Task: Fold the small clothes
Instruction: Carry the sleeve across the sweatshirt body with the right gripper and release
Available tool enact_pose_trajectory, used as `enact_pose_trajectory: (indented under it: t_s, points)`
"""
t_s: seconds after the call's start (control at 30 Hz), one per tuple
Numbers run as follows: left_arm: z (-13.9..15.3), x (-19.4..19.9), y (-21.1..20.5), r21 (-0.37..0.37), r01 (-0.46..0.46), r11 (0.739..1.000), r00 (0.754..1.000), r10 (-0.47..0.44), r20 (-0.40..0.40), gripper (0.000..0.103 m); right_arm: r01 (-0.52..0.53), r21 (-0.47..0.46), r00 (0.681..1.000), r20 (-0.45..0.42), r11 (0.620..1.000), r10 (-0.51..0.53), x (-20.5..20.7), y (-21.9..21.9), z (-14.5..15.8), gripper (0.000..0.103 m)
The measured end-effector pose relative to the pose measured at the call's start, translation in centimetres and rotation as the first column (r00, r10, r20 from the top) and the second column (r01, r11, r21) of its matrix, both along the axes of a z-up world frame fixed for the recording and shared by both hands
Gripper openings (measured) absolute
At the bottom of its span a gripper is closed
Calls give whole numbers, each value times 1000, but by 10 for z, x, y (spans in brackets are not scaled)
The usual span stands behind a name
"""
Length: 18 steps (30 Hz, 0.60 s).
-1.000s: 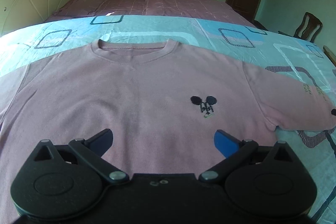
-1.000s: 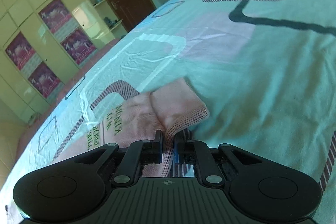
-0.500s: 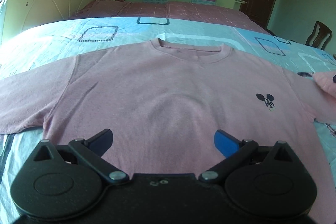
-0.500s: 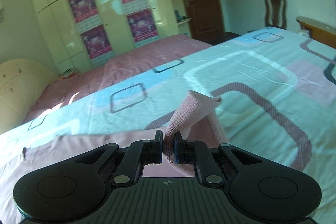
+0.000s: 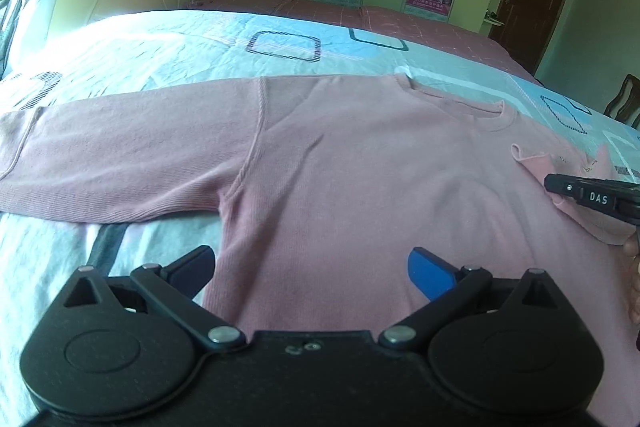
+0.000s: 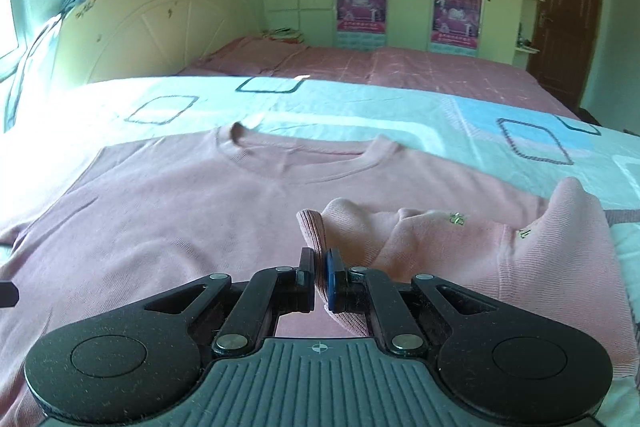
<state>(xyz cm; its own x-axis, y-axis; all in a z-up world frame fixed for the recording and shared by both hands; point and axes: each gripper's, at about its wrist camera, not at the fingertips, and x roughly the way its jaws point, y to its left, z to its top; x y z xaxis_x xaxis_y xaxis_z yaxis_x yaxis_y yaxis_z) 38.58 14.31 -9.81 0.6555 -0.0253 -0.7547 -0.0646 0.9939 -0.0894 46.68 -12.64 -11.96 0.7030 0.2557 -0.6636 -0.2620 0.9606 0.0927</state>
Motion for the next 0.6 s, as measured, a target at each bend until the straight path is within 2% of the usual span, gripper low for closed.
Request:
enact_pose_trajectory:
  t_s: [0.13, 0.17, 0.27, 0.33, 0.37, 0.43, 0.47, 0.6]
  points:
    - [-2, -2, 8, -24, -6, 1000, 1000, 6, -3, 102, -81, -6, 997, -11, 997, 81, 4, 28, -16, 5]
    - [-2, -3, 7, -32, -1, 999, 1000, 1, -1, 102, -108, -17, 994, -36, 994, 108, 6, 37, -22, 5]
    - [1, 5, -3, -65, 26, 998, 1000, -25, 17, 102, -98, -32, 995, -27, 995, 97, -3, 42, -27, 5]
    - [3, 13, -13, -104, 60, 993, 998, -58, 26, 99, -59, -5, 998, -10, 998, 59, -6, 30, -21, 5]
    - [3, 22, -21, -151, 92, 984, 996, -89, 29, 96, -31, -10, 1000, -3, 999, 31, -10, 19, -18, 5]
    - [-2, 39, -40, -236, 164, 958, 986, -163, 24, 74, 31, -10, 999, -14, 999, -31, -24, -8, -11, 5]
    - [-4, 48, -51, -258, 190, 947, 981, -192, 20, 70, 64, -2, 998, -30, 998, -64, -30, -24, -10, 5]
    - [-24, 84, -104, -323, 278, 905, 957, -290, 10, 67, 183, -14, 981, -62, 983, -184, -53, -83, -5, 5]
